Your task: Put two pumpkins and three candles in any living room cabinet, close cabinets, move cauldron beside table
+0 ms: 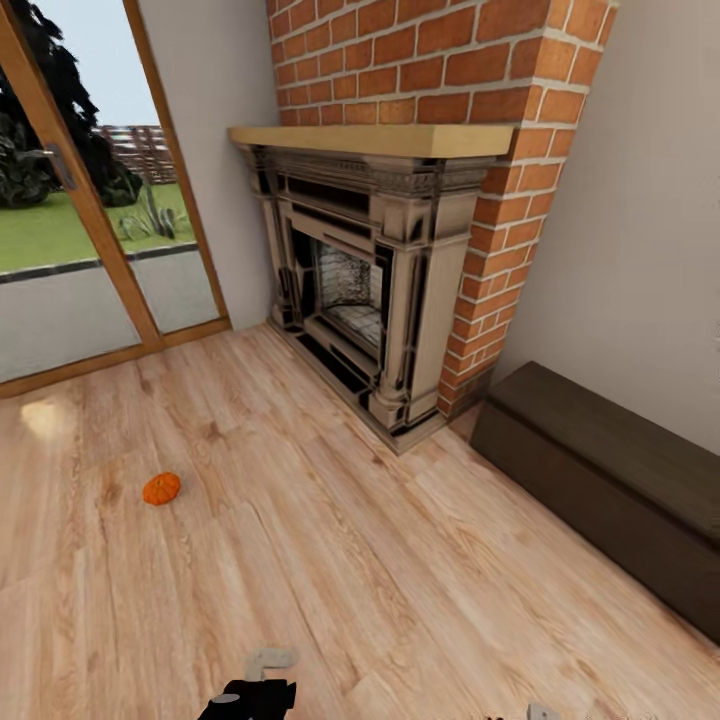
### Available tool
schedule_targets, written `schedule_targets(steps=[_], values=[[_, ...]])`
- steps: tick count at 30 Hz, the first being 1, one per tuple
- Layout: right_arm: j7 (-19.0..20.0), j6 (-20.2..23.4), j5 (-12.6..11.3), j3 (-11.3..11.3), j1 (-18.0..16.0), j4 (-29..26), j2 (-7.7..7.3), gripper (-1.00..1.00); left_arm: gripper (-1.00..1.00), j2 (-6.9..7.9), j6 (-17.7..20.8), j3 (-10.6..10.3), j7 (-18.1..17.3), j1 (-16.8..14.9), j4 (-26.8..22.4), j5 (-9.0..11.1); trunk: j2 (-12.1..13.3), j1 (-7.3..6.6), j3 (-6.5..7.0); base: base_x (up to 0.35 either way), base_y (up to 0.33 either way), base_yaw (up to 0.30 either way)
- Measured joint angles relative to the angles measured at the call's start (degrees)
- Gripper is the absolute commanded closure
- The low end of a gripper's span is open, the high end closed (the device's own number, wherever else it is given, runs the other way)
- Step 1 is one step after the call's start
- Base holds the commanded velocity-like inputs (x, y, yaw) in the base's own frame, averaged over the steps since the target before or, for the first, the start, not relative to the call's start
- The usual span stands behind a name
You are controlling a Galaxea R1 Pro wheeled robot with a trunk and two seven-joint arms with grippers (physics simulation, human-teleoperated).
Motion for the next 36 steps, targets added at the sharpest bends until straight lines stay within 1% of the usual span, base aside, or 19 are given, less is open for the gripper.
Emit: schedule_targets(steps=[11, 36], values=[[0.00, -0.01, 0.00, 0.01, 0.00, 0.00, 0.00, -1.00, -1.00, 0.00, 0.00, -0.01, 0.14, 0.00, 0.00, 0.00, 0.00, 0.00, 0.00, 0.005, 0.000, -0.276], [0.00, -0.08, -0.08, 0.04, 0.03, 0.00, 0.03, -1.00, -1.00, 0.00, 0.00, -0.02, 0.15, 0.00, 0.00, 0.00, 0.00, -0.01, 0.00, 0.062, 0.000, -0.279]])
